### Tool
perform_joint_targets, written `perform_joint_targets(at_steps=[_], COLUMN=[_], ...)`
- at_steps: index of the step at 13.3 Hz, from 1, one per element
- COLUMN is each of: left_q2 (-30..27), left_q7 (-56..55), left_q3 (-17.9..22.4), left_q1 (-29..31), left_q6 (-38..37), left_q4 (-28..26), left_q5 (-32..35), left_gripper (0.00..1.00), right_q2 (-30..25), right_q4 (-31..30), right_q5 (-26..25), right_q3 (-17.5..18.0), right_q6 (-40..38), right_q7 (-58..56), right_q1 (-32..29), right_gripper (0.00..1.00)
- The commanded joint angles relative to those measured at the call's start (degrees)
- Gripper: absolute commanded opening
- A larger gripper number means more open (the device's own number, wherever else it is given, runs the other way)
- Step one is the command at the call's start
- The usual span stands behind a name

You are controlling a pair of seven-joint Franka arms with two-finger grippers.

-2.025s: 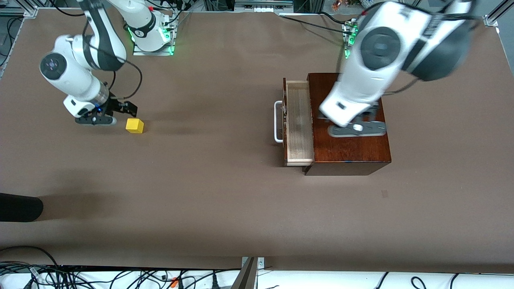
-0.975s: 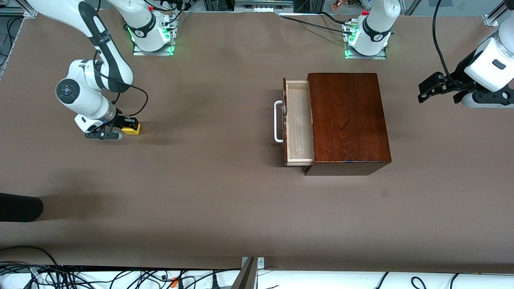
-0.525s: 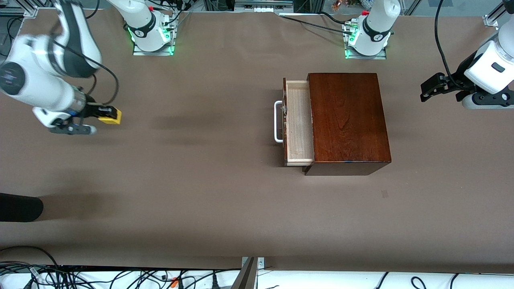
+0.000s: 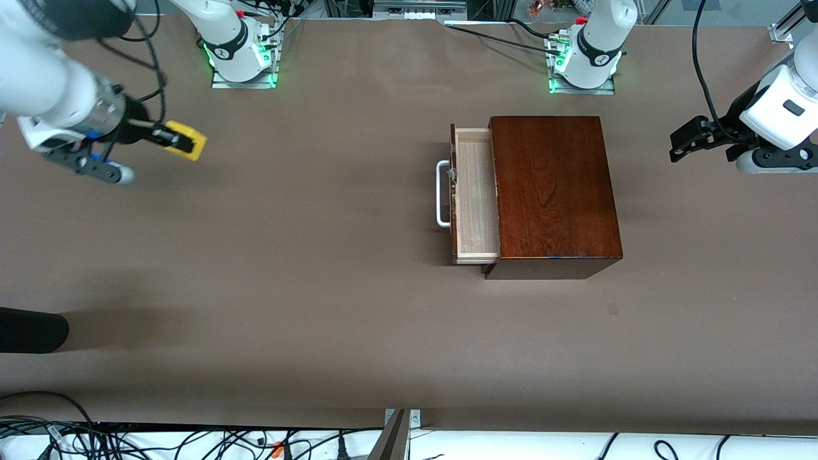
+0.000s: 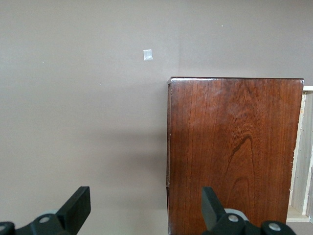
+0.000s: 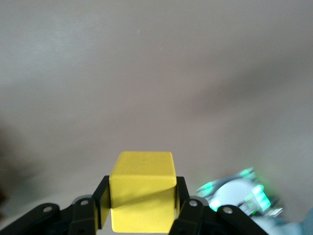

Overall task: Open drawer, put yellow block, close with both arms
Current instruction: 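Carry the yellow cube over the open drawer with the right gripper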

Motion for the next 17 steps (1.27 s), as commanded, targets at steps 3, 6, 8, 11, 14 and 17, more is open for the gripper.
perform_joint_targets(at_steps=[3,6,8,11,14,17], left_q2=[0.2,0.1,0.1,0.4,0.6,0.7], left_q7=[1.0,1.1,1.0,1.3,1.4,1.4], left_q3=[-0.1,-0.1,-0.2,-1.5,-2.6,-3.1], left_q1=[-0.1,-0.1,-0.1,2.9,5.0,5.9], left_q6=[-0.8,-1.0,-1.2,-1.2,-1.1,-1.0], left_q4=[0.6,0.6,0.6,0.6,0.6,0.6], left_q5=[1.1,1.0,1.1,0.7,0.5,0.5], left_gripper=[1.00,1.00,1.00,1.00,1.00,1.00], right_q2=[4.3,9.4,14.5,25.6,34.6,37.0], right_q4=[5.4,8.8,12.7,23.9,33.4,33.9], right_q5=[2.0,1.2,-0.6,-8.7,-13.7,-14.3], right_q3=[13.9,15.2,15.2,14.9,14.7,13.0], right_q6=[1.7,8.7,12.0,13.6,15.0,21.0], right_q7=[36.5,59.3,71.8,89.7,100.2,104.3], right_q1=[2.4,12.2,18.2,28.4,34.3,37.0], right_gripper=[0.00,0.00,0.00,0.00,0.00,0.00])
